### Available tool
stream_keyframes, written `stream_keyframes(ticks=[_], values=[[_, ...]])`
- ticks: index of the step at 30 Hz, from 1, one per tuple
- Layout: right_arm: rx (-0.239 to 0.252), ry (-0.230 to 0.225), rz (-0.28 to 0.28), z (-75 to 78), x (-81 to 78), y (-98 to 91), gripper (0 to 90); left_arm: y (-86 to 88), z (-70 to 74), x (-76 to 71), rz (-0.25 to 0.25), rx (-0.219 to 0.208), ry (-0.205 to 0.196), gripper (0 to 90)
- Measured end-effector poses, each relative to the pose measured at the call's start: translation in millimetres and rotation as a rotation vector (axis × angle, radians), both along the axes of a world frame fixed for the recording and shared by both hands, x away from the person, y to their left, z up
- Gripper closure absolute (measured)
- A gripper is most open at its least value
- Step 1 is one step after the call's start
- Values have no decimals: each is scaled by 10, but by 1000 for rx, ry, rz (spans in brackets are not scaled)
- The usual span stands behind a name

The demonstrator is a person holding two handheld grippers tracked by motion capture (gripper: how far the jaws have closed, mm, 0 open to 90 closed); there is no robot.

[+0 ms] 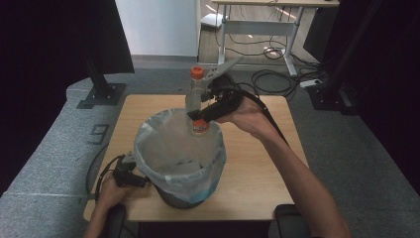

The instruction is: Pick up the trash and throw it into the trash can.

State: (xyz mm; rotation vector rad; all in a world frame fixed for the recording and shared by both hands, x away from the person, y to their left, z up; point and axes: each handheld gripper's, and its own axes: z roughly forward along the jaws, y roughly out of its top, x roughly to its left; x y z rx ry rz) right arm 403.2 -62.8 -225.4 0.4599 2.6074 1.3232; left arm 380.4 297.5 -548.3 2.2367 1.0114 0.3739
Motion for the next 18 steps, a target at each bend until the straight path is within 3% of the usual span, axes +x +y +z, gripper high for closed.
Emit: stream_keyframes(ticks=[8,18], values=[[-22,11,7,-261,66,144,276,0,0,0,0,0,0,0],[-46,20,9,-540,119,176,276,1,1,0,-1,0,1,0]])
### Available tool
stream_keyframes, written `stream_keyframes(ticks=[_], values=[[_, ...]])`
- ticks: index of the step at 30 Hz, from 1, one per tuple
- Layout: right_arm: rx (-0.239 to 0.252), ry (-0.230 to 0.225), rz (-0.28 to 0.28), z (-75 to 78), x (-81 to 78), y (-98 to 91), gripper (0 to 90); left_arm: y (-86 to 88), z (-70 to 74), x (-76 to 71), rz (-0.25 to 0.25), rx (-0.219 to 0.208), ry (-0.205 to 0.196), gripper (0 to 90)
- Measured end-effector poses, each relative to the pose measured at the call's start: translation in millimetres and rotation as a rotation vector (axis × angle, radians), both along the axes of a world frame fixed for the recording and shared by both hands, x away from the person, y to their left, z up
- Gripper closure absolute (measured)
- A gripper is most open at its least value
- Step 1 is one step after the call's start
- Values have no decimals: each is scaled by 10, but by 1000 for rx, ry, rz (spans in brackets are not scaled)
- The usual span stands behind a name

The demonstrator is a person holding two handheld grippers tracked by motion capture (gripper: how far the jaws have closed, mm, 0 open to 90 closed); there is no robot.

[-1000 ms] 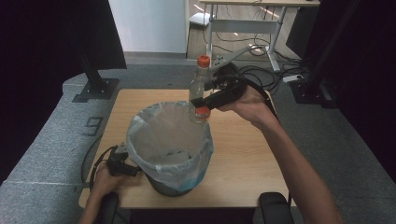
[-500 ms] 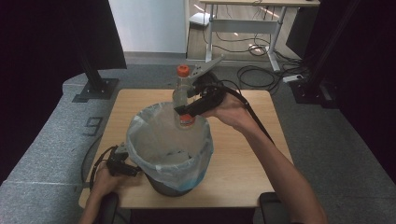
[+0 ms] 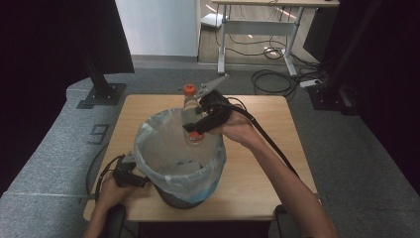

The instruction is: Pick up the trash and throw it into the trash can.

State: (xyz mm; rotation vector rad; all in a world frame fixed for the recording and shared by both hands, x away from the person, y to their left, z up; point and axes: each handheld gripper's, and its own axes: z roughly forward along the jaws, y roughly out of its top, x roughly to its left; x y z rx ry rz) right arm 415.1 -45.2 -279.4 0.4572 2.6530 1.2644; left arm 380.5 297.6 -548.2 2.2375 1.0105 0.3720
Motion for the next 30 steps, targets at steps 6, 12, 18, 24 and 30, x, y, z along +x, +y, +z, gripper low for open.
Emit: stream_keyframes(ticks=[6,12,18,24,30], values=[[-18,9,10,-148,17,5,276,-1,-1,0,1,0,-1,0],[-44,21,27,-288,37,12,275,0,0,0,0,0,0,0],[-61,-13,48,-323,6,24,266,-1,-1,0,1,0,-1,0],[42,-2,74,-312,28,-30,134,-7,0,-4,-7,1,-2,2],[37,-49,65,-266,24,-50,114,-8,0,-4,-8,1,-1,0]])
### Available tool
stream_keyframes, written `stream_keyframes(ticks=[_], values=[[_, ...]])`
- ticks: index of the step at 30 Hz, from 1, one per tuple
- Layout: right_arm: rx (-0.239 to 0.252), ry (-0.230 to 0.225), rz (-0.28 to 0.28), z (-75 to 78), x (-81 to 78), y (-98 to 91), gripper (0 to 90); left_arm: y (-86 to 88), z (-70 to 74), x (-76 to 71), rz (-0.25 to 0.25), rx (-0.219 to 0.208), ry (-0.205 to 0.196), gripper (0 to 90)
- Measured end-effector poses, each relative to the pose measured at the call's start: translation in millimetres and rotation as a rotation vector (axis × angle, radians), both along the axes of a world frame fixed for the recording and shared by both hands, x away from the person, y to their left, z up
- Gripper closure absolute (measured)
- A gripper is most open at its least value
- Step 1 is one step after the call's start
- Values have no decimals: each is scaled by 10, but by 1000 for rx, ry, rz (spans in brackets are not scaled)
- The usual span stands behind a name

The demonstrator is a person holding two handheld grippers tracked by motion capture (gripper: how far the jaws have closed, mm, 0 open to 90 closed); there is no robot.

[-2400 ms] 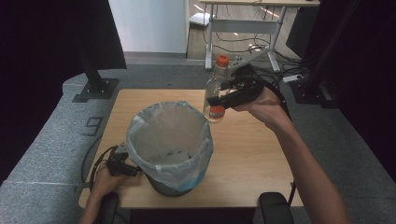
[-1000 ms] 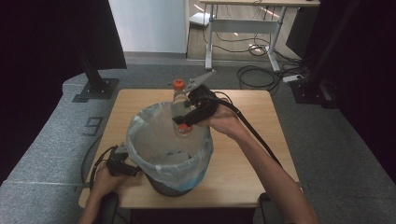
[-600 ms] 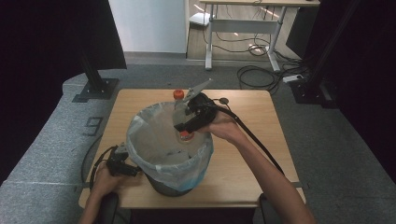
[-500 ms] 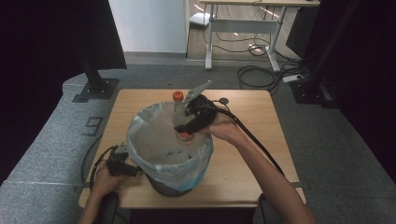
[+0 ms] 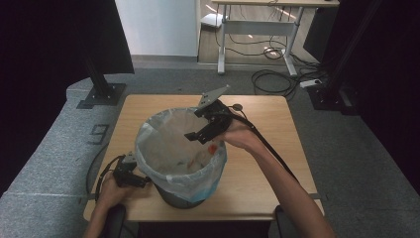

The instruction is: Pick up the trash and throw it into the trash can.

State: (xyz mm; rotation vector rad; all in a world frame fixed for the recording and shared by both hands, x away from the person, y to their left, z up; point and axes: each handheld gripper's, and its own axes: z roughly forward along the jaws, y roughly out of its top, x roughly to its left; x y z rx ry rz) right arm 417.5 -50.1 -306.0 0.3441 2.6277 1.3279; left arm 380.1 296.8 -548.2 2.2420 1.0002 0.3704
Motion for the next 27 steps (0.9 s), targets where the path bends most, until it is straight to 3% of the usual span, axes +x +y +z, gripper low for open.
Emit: stream_keyframes(ticks=[4,14,27], values=[[13,-16,-6,55,10,-55,108,0,0,-1,0,0,0,0],[3,-24,-89,163,70,-272,105,0,0,0,-1,0,1,0],[-11,-6,-172,153,170,-445,23,1,0,0,-1,-1,1,0]])
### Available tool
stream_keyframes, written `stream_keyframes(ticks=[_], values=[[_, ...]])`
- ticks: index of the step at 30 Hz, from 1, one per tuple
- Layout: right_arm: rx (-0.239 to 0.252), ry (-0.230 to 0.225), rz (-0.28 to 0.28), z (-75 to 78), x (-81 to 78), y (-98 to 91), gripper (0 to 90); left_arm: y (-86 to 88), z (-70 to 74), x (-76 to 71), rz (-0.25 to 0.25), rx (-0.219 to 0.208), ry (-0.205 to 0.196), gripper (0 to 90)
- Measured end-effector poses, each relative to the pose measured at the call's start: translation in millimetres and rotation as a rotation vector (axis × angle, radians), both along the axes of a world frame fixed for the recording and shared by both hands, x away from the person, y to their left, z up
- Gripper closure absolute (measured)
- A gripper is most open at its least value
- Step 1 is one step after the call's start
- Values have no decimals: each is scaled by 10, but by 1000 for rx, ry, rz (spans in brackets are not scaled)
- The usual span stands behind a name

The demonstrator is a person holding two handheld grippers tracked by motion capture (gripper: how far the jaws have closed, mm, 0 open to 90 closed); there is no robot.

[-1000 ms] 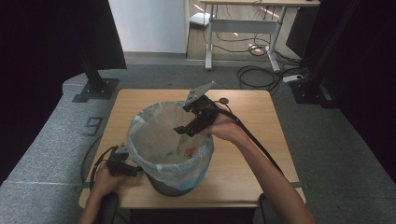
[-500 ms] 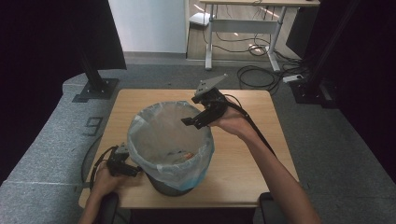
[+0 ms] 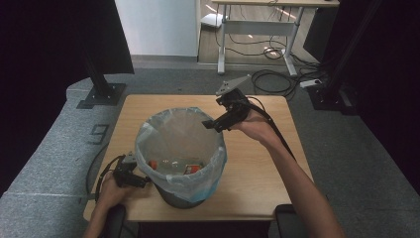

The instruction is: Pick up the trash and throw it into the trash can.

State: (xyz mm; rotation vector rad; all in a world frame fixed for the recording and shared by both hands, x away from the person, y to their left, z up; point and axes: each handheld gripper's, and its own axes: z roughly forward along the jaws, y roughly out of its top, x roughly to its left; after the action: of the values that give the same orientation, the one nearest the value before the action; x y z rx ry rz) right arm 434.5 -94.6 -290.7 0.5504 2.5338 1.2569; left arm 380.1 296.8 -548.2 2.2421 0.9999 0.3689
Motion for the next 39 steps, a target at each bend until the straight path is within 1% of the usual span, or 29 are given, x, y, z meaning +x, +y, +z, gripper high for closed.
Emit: stream_keyframes(ticks=[2,3,6,9,13,20,22,24,25,29,31,32,33,34,39], values=[[0,4,-21,-8,18,-60,17,0,0,0,0,0,0,0],[0,4,-21,-8,18,-60,17,0,0,0,0,0,0,0],[4,7,-42,-18,33,-136,13,0,0,0,0,0,0,0],[9,8,-65,-31,48,-230,7,0,0,0,0,0,0,0],[28,22,-90,-58,60,-370,0,0,0,0,0,0,0,0],[36,36,-145,-134,65,-612,0,0,0,0,0,0,0,0],[43,36,-156,-161,59,-680,0,0,0,0,0,0,0,0],[34,37,-175,-208,49,-775,0,0,0,0,0,0,0,0],[34,37,-175,-208,49,-775,0,0,0,0,0,0,0,0],[38,43,-205,-280,42,-906,0,0,0,0,0,0,0,0],[42,47,-221,-339,32,-996,0,0,0,0,0,0,0,0],[42,47,-221,-339,32,-996,0,0,0,0,0,0,0,0],[46,46,-235,-380,18,-1050,0,0,0,0,0,0,0,0],[46,46,-235,-380,18,-1050,0,0,0,0,0,0,0,0],[44,40,-267,-497,-25,-1186,0,-1,-1,-1,1,0,-1,0]])
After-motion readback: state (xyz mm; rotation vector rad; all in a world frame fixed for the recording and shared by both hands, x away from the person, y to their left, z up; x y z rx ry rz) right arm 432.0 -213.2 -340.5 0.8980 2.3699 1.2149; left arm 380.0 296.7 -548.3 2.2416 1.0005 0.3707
